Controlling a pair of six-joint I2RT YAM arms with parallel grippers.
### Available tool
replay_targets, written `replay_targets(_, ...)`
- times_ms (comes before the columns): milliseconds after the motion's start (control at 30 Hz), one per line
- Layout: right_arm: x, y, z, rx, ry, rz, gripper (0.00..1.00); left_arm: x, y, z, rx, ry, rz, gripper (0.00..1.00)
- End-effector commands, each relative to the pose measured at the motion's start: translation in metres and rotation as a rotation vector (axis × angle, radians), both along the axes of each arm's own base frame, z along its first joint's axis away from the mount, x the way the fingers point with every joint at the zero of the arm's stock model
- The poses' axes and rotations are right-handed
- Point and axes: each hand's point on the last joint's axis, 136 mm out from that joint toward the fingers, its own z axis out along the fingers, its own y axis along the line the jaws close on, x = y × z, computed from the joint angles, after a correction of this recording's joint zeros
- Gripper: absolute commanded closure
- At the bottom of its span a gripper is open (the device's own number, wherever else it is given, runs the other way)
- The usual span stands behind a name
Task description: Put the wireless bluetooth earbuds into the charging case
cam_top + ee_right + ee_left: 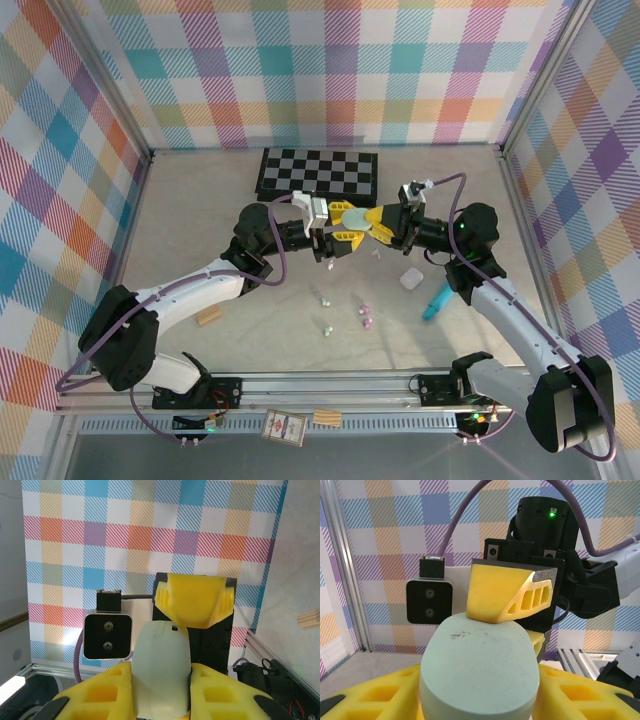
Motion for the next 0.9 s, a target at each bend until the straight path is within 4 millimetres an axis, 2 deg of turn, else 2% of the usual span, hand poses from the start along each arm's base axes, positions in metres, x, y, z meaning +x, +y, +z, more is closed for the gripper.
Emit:
replay_targets(0, -0.0057, -0.0029, 0.0198, 0.022, -0.084, -0.007, 0.88, -0.0078, -0.0013, 0.0157, -0.035, -0.055, -0.025, 0.49)
replay_targets(300, -0.0067, -0.0037, 0.0215, 0.026, -0.091, -0.010, 0.88, -0.0075, -0.0004, 0.0127, -0.031, -0.048, -0.019, 0.47)
replay_targets(733, -0.0053, -0.0033, 0.0175, 0.005, -0.069, -0.015, 0.88, -0.0112, 0.0011, 0.0169, -0.031, -0.056, -0.030, 0.63)
replay_targets(800, -0.0048, -0.0034, 0.0152, -0.005, -0.062, -0.019, 0.84, -0.0118, 0.0010, 0.0169, -0.027, -0.056, -0.030, 0.63)
replay_targets(867, -0.0042, -0.0035, 0.0134, -0.017, -0.060, -0.025, 0.76, -0.0117, 0.0010, 0.0147, -0.020, -0.053, -0.029, 0.64)
